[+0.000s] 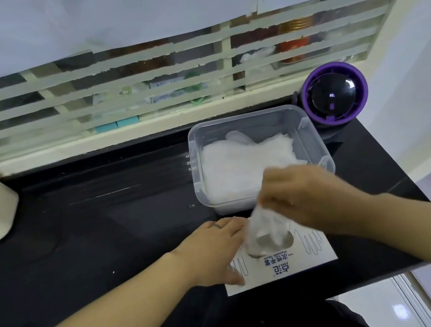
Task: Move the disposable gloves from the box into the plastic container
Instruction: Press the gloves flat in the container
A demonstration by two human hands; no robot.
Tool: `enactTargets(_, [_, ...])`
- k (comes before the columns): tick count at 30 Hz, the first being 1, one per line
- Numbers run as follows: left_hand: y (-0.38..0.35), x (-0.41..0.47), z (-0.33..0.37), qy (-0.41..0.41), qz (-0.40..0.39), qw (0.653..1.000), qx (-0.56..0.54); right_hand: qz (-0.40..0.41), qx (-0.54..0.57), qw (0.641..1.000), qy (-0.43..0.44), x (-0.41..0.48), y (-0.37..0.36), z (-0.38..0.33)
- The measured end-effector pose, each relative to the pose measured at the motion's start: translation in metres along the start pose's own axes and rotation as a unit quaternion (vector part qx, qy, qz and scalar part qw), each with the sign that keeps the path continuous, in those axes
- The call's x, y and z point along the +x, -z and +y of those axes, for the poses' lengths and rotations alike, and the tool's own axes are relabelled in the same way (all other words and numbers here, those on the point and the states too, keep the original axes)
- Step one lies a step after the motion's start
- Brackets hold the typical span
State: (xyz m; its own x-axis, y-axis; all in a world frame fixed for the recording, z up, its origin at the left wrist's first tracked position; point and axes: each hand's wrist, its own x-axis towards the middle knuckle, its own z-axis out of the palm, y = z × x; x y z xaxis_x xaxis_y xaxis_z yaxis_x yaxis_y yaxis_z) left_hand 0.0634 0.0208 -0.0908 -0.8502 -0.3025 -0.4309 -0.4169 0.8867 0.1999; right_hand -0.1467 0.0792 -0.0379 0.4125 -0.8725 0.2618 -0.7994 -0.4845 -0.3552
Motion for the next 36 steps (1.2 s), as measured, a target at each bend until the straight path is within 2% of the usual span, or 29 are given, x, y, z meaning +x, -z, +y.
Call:
enactTargets(3, [0.008, 0.000, 0.003, 0.003, -0.016, 1.000, -0.020, 0.068, 0.108, 0.980, -0.154, 0.018, 0.043, -0.006])
enactTargets(5, [0.020, -0.003, 0.004, 0.024, -0.026, 0.995, -0.096, 0.027, 0.156, 0.952, -0.263, 0.024, 0.056, -0.001])
enactTargets(7, [0.041, -0.009, 0.005, 0.062, -0.040, 0.968, -0.239, -0.005, 0.307, 0.881, -0.360, 0.025, 0.059, 0.005])
enactTargets(10, [0.071, -0.014, 0.004, 0.071, -0.030, 0.890, -0.450, 0.023, 0.554, 0.718, -0.419, 0.018, 0.058, 0.007])
enactTargets(12, [0.084, -0.015, 0.002, 0.052, 0.011, 0.793, -0.607, 0.023, 0.665, 0.613, -0.425, 0.014, 0.058, 0.005])
enactTargets(13, [0.087, -0.014, 0.001, 0.056, 0.043, 0.733, -0.676, 0.011, 0.696, 0.583, -0.419, 0.014, 0.055, 0.004])
enactTargets(14, [0.094, -0.013, 0.003, 0.057, 0.079, 0.684, -0.723, 0.005, 0.704, 0.569, -0.425, 0.015, 0.050, 0.004])
enactTargets(15, [0.099, -0.011, 0.004, 0.066, 0.113, 0.645, -0.752, -0.002, 0.679, 0.587, -0.441, 0.018, 0.042, 0.007])
enactTargets(16, [0.106, -0.010, 0.006, 0.068, 0.139, 0.624, -0.766, 0.011, 0.630, 0.627, -0.457, 0.021, 0.035, 0.011])
enactTargets(18, [0.115, -0.006, 0.010, 0.058, 0.162, 0.624, -0.762, 0.065, 0.608, 0.618, -0.493, 0.017, 0.034, 0.004])
enactTargets(19, [0.119, -0.004, 0.010, 0.046, 0.165, 0.620, -0.765, 0.064, 0.606, 0.603, -0.515, 0.019, 0.032, 0.006])
enactTargets(20, [0.120, -0.002, 0.008, 0.042, 0.169, 0.605, -0.777, 0.044, 0.650, 0.569, -0.502, 0.026, 0.031, 0.005])
enactTargets(21, [0.122, -0.001, 0.007, 0.047, 0.172, 0.577, -0.797, 0.024, 0.700, 0.543, -0.463, 0.024, 0.033, 0.006])
enactTargets(22, [0.123, 0.000, 0.005, 0.063, 0.180, 0.546, -0.816, 0.035, 0.746, 0.494, -0.446, 0.018, 0.035, 0.007])
enactTargets(23, [0.124, 0.001, 0.001, 0.081, 0.187, 0.517, -0.831, 0.039, 0.770, 0.470, -0.431, 0.013, 0.036, 0.012])
enactTargets(25, [0.124, 0.003, -0.007, 0.110, 0.198, 0.471, -0.853, 0.049, 0.753, 0.497, -0.429, 0.009, 0.043, 0.022])
enactTargets(28, [0.126, 0.007, -0.016, 0.132, 0.193, 0.433, -0.871, 0.039, 0.675, 0.606, -0.419, 0.012, 0.054, 0.026])
enactTargets(31, [0.128, 0.015, -0.017, 0.154, 0.180, 0.420, -0.876, -0.003, 0.565, 0.709, -0.421, 0.022, 0.046, 0.023])
enactTargets(33, [0.129, 0.019, -0.019, 0.164, 0.177, 0.410, -0.880, -0.013, 0.510, 0.738, -0.442, 0.031, 0.037, 0.027])
enactTargets(36, [0.127, 0.019, -0.028, 0.152, 0.174, 0.403, -0.886, 0.004, 0.477, 0.743, -0.468, 0.040, 0.032, 0.036])
